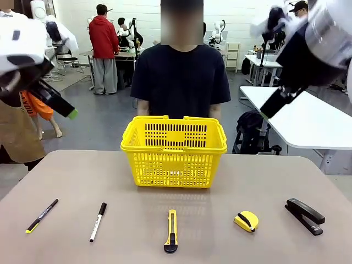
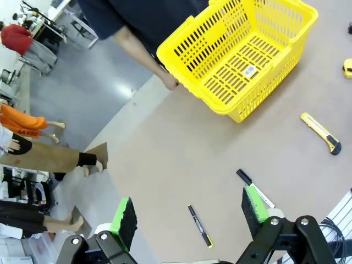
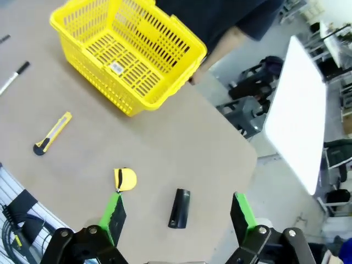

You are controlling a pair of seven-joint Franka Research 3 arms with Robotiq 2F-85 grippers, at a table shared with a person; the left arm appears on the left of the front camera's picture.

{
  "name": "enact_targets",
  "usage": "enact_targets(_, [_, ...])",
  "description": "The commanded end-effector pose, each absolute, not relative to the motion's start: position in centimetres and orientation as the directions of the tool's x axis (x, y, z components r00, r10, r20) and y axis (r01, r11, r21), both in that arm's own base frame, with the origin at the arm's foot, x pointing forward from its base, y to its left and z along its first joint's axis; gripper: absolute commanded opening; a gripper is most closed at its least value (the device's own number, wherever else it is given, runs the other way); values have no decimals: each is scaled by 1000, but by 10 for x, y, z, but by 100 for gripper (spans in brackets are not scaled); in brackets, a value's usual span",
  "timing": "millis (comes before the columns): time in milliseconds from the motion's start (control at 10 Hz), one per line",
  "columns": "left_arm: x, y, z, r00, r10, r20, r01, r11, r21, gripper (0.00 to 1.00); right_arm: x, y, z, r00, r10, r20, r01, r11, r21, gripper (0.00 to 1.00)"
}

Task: Place the items the person wants into the basket.
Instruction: Pick up the item the person points to and place it in the Market Basket.

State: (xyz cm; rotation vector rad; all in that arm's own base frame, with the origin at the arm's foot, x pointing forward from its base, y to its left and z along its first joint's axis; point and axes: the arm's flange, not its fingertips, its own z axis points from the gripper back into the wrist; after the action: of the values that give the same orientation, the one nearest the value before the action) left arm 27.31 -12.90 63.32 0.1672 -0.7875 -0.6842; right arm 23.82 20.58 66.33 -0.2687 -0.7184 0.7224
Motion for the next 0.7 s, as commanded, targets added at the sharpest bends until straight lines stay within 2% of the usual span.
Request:
enact_targets(0, [278, -139, 627, 478, -640, 602, 493, 762, 420, 100, 246, 195, 644, 535, 676, 506, -520, 736, -433, 100])
enact_targets(100, [273, -129, 633, 505, -624, 597, 504, 774, 383, 100, 246, 195, 644, 535, 676, 506, -520, 736, -433, 100])
enact_targets(500, [273, -131, 636, 501, -625, 598, 504, 773, 385, 100, 247, 197, 648, 550, 675, 492, -518, 738, -433, 100])
enact_targets(600, [298, -85, 654, 459, -696, 553, 785, 609, 115, 100, 269, 153, 663, 571, 629, 527, -679, 723, -126, 100])
